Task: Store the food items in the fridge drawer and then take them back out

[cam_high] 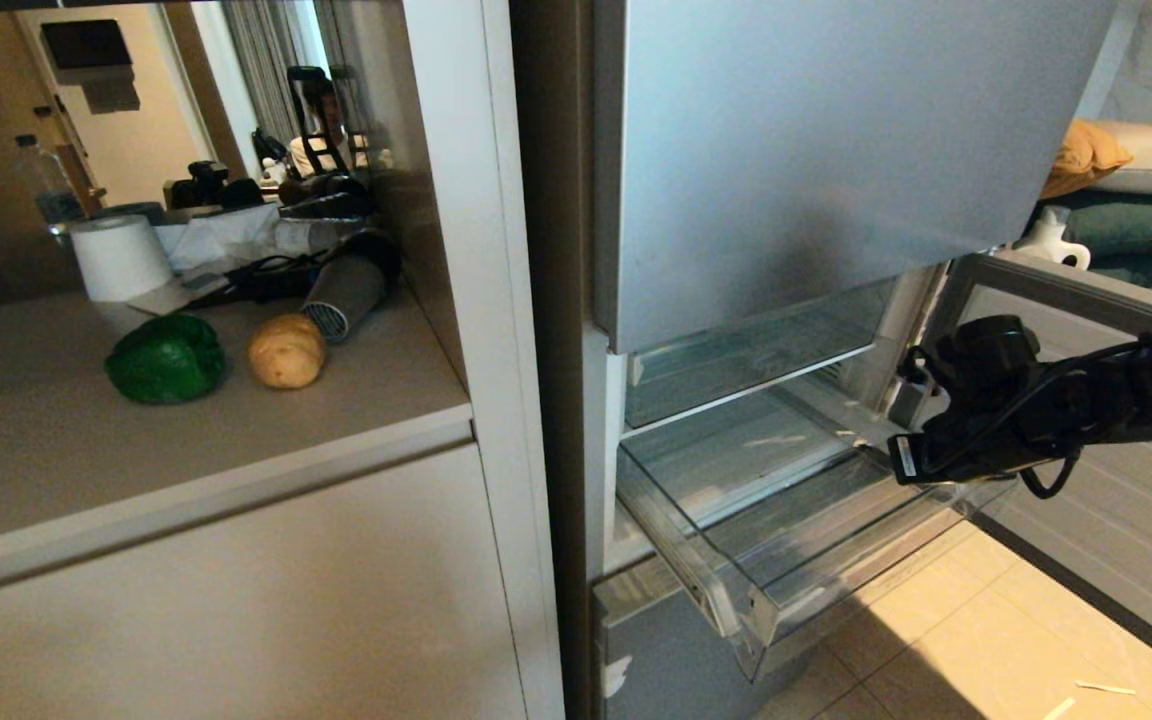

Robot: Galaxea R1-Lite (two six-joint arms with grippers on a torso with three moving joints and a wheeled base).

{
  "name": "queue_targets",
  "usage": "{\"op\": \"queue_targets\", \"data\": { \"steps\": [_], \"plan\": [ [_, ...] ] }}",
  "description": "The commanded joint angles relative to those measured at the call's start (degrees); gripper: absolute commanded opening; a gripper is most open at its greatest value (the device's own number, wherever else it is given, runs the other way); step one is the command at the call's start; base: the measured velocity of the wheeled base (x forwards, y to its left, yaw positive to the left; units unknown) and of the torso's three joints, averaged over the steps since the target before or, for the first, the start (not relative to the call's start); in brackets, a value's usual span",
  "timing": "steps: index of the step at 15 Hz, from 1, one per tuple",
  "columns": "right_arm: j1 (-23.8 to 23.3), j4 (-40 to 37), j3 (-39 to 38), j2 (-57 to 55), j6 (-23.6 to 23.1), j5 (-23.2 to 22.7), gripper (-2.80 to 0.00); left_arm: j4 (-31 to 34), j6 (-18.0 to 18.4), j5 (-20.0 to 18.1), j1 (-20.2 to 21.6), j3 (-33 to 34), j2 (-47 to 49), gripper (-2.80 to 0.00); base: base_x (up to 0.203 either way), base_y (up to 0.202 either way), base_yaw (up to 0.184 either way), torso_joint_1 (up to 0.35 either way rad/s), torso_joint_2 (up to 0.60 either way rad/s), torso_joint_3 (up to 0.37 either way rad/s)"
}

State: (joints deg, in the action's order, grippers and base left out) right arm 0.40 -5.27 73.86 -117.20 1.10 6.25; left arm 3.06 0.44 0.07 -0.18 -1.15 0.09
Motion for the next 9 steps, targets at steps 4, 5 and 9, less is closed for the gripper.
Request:
{"op": "queue_targets", "data": {
  "steps": [4, 5, 9],
  "plan": [
    [0.0, 0.1, -1.4, -0.1, 0.4, 0.2, -2.80, 0.0, 0.0, 0.0, 0.0, 0.0, 0.0, -2.80, 0.000, 0.000, 0.000, 0.000, 0.00, 0.000],
    [-0.1, 0.1, -2.3, 0.6, 0.3, 0.2, -2.80, 0.0, 0.0, 0.0, 0.0, 0.0, 0.0, -2.80, 0.000, 0.000, 0.000, 0.000, 0.00, 0.000],
    [-1.2, -0.1, -5.9, 5.6, -0.1, 0.2, -2.80, 0.0, 0.0, 0.0, 0.0, 0.0, 0.0, -2.80, 0.000, 0.000, 0.000, 0.000, 0.00, 0.000]
  ]
}}
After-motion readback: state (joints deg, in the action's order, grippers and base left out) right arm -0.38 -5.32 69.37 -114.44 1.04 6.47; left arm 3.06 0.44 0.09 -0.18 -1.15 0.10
